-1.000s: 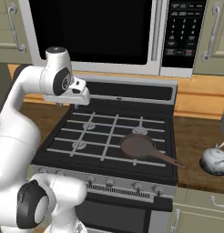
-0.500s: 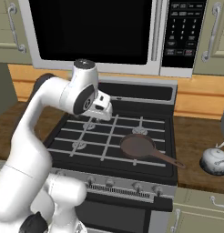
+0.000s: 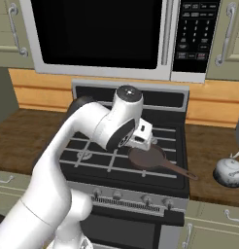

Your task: Pick the kettle from the counter and place it on a stove burner. Then turn the burner on.

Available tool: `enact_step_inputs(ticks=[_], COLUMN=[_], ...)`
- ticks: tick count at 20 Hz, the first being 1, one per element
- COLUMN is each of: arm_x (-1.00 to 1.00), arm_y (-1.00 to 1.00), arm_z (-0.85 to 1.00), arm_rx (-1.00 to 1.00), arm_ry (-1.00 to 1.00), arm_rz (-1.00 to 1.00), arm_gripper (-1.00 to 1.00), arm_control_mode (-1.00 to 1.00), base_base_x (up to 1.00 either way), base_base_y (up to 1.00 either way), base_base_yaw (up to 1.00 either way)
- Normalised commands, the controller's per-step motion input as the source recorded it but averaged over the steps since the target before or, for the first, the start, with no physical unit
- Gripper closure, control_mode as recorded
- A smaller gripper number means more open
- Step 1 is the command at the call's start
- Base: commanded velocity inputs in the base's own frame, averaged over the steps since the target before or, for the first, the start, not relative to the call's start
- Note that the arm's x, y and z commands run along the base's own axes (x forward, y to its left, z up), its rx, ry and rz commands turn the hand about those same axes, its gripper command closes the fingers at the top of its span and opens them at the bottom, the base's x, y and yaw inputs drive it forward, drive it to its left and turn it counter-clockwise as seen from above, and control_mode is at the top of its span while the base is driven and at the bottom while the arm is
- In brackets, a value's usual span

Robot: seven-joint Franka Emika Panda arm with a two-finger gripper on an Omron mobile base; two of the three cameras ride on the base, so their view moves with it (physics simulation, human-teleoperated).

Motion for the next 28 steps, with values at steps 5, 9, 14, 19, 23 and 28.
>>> enact_step_inputs(ticks=[5,9,14,19,23,28], arm_x=[-0.08,0.0,0.0,0.0,0.01,0.18], arm_y=[-1.0,-1.0,-1.0,-1.0,-0.82,-0.67], arm_z=[-0.09,-0.17,-0.54,-0.5,-0.03,0.0], arm_rx=[-0.03,-0.06,-0.11,-0.11,0.01,0.2], arm_ry=[0.0,0.0,-0.09,-0.06,0.0,0.05], arm_rz=[-0.05,-0.03,-0.04,-0.03,-0.05,-0.07], arm_gripper=[-1.0,-1.0,-1.0,-1.0,-1.0,-1.0], arm_control_mode=[-1.0,-1.0,-1.0,-1.0,-1.0,-1.0], base_base_x=[0.0,0.0,0.0,0.0,0.0,0.0], base_base_y=[0.0,0.0,0.0,0.0,0.0,0.0], base_base_yaw=[0.0,0.0,0.0,0.0,0.0,0.0])
